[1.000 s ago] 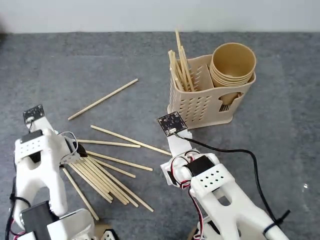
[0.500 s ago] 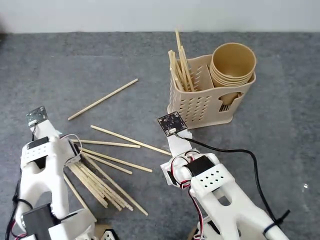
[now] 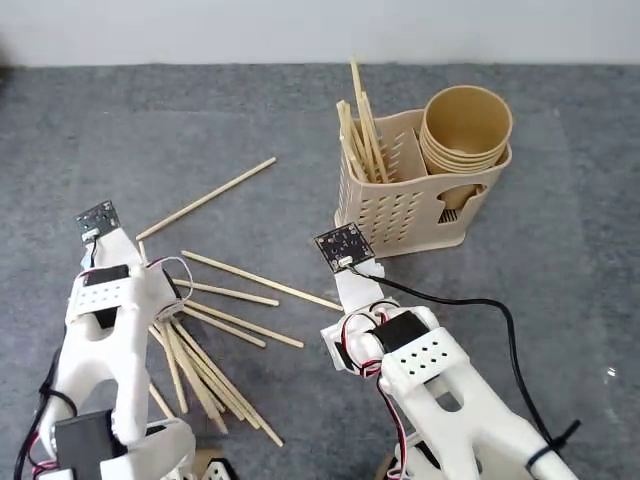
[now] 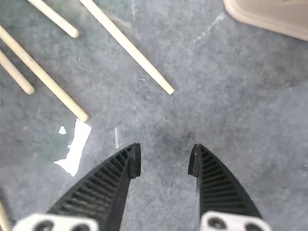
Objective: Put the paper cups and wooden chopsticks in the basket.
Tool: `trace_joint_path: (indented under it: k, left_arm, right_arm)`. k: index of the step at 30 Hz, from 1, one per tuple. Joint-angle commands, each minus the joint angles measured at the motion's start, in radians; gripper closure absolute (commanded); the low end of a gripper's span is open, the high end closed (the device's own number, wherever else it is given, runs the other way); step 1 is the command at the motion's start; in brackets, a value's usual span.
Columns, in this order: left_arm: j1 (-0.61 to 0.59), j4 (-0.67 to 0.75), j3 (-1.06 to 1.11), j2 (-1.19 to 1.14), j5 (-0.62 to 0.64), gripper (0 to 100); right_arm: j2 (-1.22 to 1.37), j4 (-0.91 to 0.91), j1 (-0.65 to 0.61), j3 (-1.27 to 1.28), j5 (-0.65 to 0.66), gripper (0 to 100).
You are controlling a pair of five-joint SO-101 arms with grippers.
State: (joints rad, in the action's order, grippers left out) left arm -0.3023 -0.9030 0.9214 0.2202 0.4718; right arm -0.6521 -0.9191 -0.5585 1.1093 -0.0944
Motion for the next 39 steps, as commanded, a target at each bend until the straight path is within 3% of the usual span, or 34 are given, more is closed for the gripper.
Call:
trace_joint_path:
  k: [1, 5, 12, 17, 26, 33, 39]
  left_arm:
    - [0.008, 0.002, -0.085, 0.018, 0.051, 99]
    - [0.009, -0.035, -0.151, 0.018, 0.061, 99]
    - [0.009, -0.308, -0.403, 0.018, 0.08, 99]
    - [0.011, -0.414, -0.578, 0.018, 0.081, 99]
    - [0.166, -0.591, -0.972, 0.018, 0.083, 99]
    - [0.307, -0.571, -1.198, 0.011, 0.11, 99]
    - [0.397, -0.31, -1.254, 0.011, 0.11, 99]
  right_arm:
    - [-0.022, -0.007, 0.007, -0.008, 0.009, 81.6]
    - [-0.022, -0.007, 0.007, -0.008, 0.009, 81.6]
    - [-0.022, -0.007, 0.007, -0.008, 0.009, 81.6]
    - [-0.022, -0.007, 0.007, -0.008, 0.009, 81.6]
    - [-0.031, -0.007, 0.007, 0.006, 0.009, 81.6]
    - [-0.031, -0.007, 0.007, 0.006, 0.009, 81.6]
    - [-0.031, -0.007, 0.007, 0.006, 0.009, 81.6]
